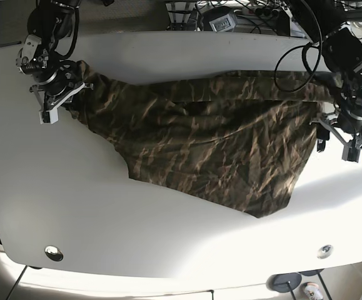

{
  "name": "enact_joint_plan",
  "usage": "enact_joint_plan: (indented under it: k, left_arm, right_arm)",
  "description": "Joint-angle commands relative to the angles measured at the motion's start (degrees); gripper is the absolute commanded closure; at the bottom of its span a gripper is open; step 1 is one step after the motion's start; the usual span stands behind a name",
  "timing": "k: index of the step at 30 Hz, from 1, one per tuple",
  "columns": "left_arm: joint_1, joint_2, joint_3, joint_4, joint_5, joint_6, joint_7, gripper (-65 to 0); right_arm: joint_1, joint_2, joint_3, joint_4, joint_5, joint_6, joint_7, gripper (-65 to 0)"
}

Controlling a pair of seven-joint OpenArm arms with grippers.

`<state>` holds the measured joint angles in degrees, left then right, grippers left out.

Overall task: Fold the T-shirt properly
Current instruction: 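Slide the left gripper along the shirt edge away from the right gripper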

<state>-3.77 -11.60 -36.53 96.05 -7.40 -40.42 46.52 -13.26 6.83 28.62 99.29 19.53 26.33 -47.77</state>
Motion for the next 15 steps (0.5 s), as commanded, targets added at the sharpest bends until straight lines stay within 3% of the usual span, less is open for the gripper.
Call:
enact_joint_plan:
  k: [1, 4, 7, 10, 15]
  left_arm:
    - [-5.94, -2.60, 1.24, -5.46, 0.15, 1.52, -0.76, -42.8]
    - [-14.12, -4.45, 2.73, -17.41, 0.06, 3.90, -2.87, -42.8]
    - [-19.31, -6.73, 6.51, -29.02, 0.15, 6.36, -11.05, -42.8]
    - [-23.70, -8.84, 11.00, -40.45, 0.06, 6.71, -16.68, -42.8]
    - [-30.12, -10.08, 11.26, -56.89, 0.06, 6.71, -24.50, -42.8]
  right_arm:
    - [0.38, 0.69, 0.35, 1.15, 0.47, -0.08, 1.13, -2.2]
    - [1.34, 0.69, 0.35, 0.89, 0.47, -0.08, 1.13, -2.2]
    - [1.43, 0.77, 0.43, 0.89, 0.47, -0.08, 1.13, -2.2]
    - [1.43, 0.77, 0.43, 0.89, 0.47, -0.08, 1.22, -2.2]
    - [1.43, 0.69, 0.43, 0.80, 0.47, -0.08, 1.22, -2.2]
